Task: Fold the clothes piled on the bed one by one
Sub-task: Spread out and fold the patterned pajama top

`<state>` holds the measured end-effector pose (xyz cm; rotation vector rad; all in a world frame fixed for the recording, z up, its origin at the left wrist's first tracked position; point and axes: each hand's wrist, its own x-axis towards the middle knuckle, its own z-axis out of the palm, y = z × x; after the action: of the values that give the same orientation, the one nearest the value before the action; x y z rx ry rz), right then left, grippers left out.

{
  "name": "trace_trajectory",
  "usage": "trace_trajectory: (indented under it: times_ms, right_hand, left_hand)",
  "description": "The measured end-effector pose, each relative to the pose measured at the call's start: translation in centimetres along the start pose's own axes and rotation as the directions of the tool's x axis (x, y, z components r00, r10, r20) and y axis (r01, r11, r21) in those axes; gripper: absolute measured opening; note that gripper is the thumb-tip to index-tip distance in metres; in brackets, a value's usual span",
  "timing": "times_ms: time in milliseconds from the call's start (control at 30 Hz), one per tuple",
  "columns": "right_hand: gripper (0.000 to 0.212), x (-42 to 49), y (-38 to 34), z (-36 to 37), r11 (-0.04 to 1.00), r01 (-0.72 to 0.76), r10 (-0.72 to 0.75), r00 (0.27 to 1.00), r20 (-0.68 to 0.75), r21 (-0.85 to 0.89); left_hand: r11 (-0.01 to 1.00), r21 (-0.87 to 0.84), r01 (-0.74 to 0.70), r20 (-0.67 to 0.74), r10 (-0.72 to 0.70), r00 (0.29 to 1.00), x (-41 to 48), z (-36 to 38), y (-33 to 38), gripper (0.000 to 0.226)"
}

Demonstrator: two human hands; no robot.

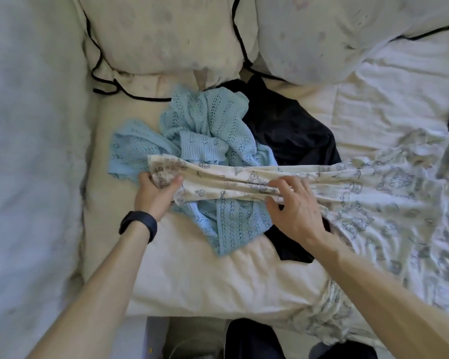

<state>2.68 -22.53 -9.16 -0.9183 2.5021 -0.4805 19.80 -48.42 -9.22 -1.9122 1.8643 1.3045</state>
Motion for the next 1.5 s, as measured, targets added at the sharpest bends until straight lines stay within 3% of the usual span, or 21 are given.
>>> trace_trajectory:
  times_ms: [67, 133, 267, 400, 467, 533, 567, 633, 700, 800, 933, 1033, 1100, 1167, 1200, 1267, 1300, 1367, 1500]
  right_hand:
    - [0.037, 0.3, -1.9, 0.9, 0.992, 0.129, -0.128, 0.986, 0.102, 0.000]
    - [0.040, 0.5, -3.7, 2.6, 0.973, 0.224, -0.207, 0.955, 0.212, -0.058]
    - [0.017, 1.3, -7.0, 5.1, 0.975, 0.220, -0.214, 0.970, 0.119, -0.043]
    - [0.005, 0.8, -9.3, 6.3, 0.965, 0.260, -0.260, 0.966, 0.003, 0.032]
    - [0.016, -0.1, -9.9, 6.8, 0.949, 0.304, -0.313, 0.936, 0.162, 0.079]
    - [0.029, -0.7, -9.7, 6.8, 0.962, 0.246, -0.271, 0.906, 0.324, 0.116]
    - [0.031, -0.9, -9.2, 6.6, 0.971, 0.198, -0.232, 0.916, 0.328, 0.136]
    - [0.028, -1.1, -8.1, 5.8, 0.977, 0.101, -0.142, 0.966, 0.216, 0.190]
    - [0.023, -0.8, -6.5, 5.0, 0.976, 0.041, -0.059, 0.995, 0.077, 0.213]
    - [0.027, 1.2, -3.7, 3.8, 0.984, -0.036, 0.040, 0.999, -0.019, 0.176]
    - [0.054, 4.7, -0.9, 3.2, 0.993, -0.114, 0.113, 0.939, 0.326, -0.017]
    - [0.055, 5.8, -0.4, 1.9, 0.972, -0.190, 0.106, 0.876, 0.470, 0.135]
    - [0.047, 5.5, -0.7, 0.1, 0.841, -0.370, 0.156, 0.864, 0.479, 0.394]
    - [0.043, 3.9, -1.2, -2.3, 0.568, -0.564, 0.267, 0.815, 0.514, 0.600]
    - [0.049, 2.8, -1.2, -3.6, 0.419, -0.648, 0.288, 0.759, 0.584, 0.635]
    - [0.073, -0.2, -0.3, -6.1, 0.180, -0.762, 0.154, 0.647, 0.747, 0.622]
    - [0.081, -2.0, 0.6, -7.4, 0.120, -0.783, 0.045, 0.619, 0.784, 0.611]
    - [0.083, -5.8, 3.1, -10.1, 0.100, -0.764, -0.072, 0.633, 0.771, 0.637]
    - [0.041, -13.2, 11.8, -14.3, 0.118, -0.662, 0.171, 0.748, 0.641, 0.740]
  left_hand:
    - [1.000, -0.012, -0.029, -0.119, 0.027, 0.993, -1.0, 0.7, -0.8, 0.068]
    - [0.993, -0.101, -0.054, -0.133, 0.040, 0.990, -1.3, 0.8, -1.0, 0.040]
    - [0.956, -0.260, -0.137, -0.132, 0.105, 0.986, -0.8, -0.4, -0.4, 0.018]
    - [0.932, -0.337, -0.133, -0.195, 0.069, 0.978, 0.0, -2.2, 0.2, 0.017]
    - [0.944, -0.311, -0.110, -0.165, 0.060, 0.984, 0.5, -2.5, 0.2, 0.020]
    - [0.959, -0.279, -0.050, -0.015, 0.048, 0.999, 0.9, -2.5, 0.0, 0.043]
    - [0.966, -0.258, -0.030, 0.059, 0.047, 0.997, 1.1, -2.5, -0.1, 0.056]
    - [0.977, -0.209, -0.042, 0.117, 0.067, 0.991, 1.7, -2.2, -0.5, 0.077]
    - [0.988, -0.142, -0.059, 0.078, 0.070, 0.994, 2.0, -1.9, -0.6, 0.081]
    - [0.986, -0.028, -0.165, -0.034, 0.164, 0.986, 1.7, -1.5, -0.8, 0.036]
    - [0.982, -0.096, -0.163, -0.101, 0.153, 0.983, 0.0, -1.1, -0.4, 0.019]
    - [0.971, -0.145, -0.188, -0.101, 0.175, 0.979, -2.3, -0.5, 0.9, 0.016]
    - [0.954, -0.122, -0.274, -0.089, 0.265, 0.960, -4.7, 0.2, 2.3, 0.022]
    - [0.906, -0.061, -0.419, -0.051, 0.416, 0.908, -7.9, 1.4, 3.4, 0.023]
    - [0.860, -0.025, -0.510, -0.018, 0.510, 0.860, -9.8, 2.3, 3.9, 0.021]
    - [0.757, 0.020, -0.653, 0.102, 0.648, 0.754, -14.2, 4.6, 4.8, 0.019]
    - [0.722, 0.023, -0.692, 0.190, 0.676, 0.712, -16.5, 6.2, 5.2, 0.019]
    - [0.668, 0.026, -0.744, 0.351, 0.691, 0.632, -21.2, 10.0, 5.7, 0.019]
    - [0.612, -0.107, -0.784, 0.466, 0.727, 0.504, -29.9, 17.8, 6.1, 0.015]
